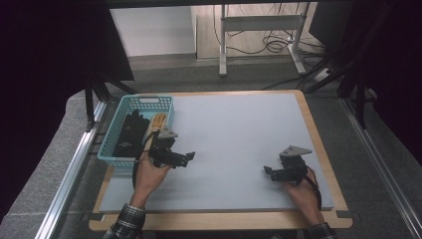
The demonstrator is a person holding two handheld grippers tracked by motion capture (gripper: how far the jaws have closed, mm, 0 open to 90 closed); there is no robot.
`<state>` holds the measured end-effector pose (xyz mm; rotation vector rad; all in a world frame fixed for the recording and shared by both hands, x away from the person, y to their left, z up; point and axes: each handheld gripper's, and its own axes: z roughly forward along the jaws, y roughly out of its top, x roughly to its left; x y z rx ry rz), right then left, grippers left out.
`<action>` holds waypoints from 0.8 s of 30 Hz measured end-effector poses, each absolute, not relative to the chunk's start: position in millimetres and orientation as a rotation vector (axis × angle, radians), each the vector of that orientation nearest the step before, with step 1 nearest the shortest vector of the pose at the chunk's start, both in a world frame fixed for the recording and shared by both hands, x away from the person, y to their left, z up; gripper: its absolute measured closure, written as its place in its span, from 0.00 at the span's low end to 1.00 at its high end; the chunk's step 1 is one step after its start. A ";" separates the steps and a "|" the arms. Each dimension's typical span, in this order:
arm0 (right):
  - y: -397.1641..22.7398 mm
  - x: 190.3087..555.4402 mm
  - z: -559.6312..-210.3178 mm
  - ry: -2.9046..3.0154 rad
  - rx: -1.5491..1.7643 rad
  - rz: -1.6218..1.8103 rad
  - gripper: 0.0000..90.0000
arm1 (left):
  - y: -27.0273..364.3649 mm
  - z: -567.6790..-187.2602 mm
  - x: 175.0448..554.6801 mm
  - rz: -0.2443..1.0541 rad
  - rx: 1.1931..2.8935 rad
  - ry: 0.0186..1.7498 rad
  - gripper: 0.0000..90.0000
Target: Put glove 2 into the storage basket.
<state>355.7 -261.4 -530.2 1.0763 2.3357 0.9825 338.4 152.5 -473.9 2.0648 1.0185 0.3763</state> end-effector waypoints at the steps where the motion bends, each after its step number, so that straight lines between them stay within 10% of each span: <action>1: -261.5 355.7 -530.2 2.336 1.076 0.983 0.21 | 148.2 -477.7 336.0 0.370 2.071 1.006 0.02; 24: -261.6 355.6 -530.4 2.335 1.076 0.982 0.21 | 110.5 -547.0 316.3 0.341 2.192 0.996 0.01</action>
